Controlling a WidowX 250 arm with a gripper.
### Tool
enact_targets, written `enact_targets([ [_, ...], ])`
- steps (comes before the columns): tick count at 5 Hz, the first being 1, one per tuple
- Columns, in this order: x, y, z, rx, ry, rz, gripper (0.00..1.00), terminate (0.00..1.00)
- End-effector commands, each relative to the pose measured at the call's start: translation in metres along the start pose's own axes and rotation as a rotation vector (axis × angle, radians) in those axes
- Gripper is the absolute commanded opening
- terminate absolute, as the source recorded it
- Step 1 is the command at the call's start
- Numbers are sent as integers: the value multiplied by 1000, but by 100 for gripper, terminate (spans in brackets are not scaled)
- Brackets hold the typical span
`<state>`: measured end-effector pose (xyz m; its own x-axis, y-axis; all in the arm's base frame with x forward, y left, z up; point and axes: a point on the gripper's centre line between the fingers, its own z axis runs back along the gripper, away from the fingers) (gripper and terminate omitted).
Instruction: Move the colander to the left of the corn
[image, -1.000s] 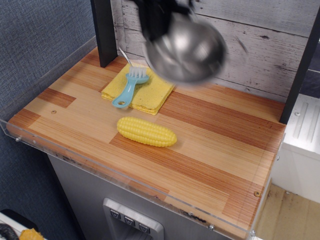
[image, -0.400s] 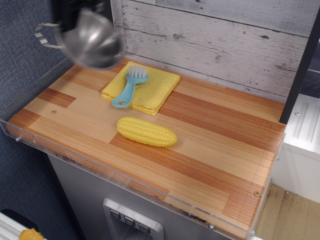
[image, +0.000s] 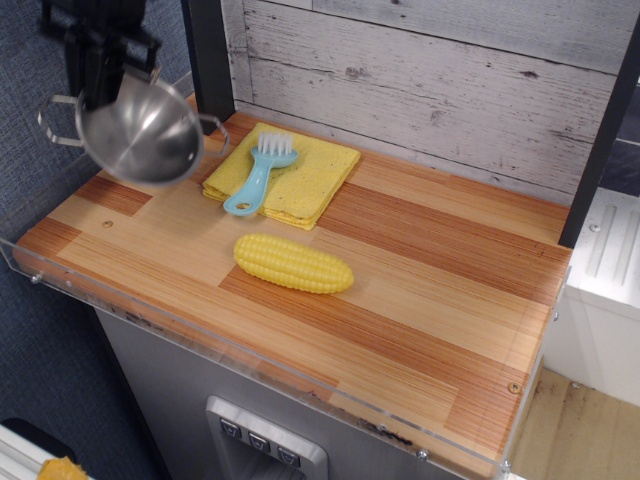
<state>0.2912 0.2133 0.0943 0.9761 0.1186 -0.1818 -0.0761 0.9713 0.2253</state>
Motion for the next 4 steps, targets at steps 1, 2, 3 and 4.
enact_targets([
  [1, -11, -1, -24, -84, -23, -30, 0, 0],
  [2, -10, -8, -38, -87, 11, -54, 0, 0],
  [3, -9, -11, -48, -89, 41, -60, 0, 0],
  [4, -10, -11, -47, -85, 53, -37, 100, 0],
])
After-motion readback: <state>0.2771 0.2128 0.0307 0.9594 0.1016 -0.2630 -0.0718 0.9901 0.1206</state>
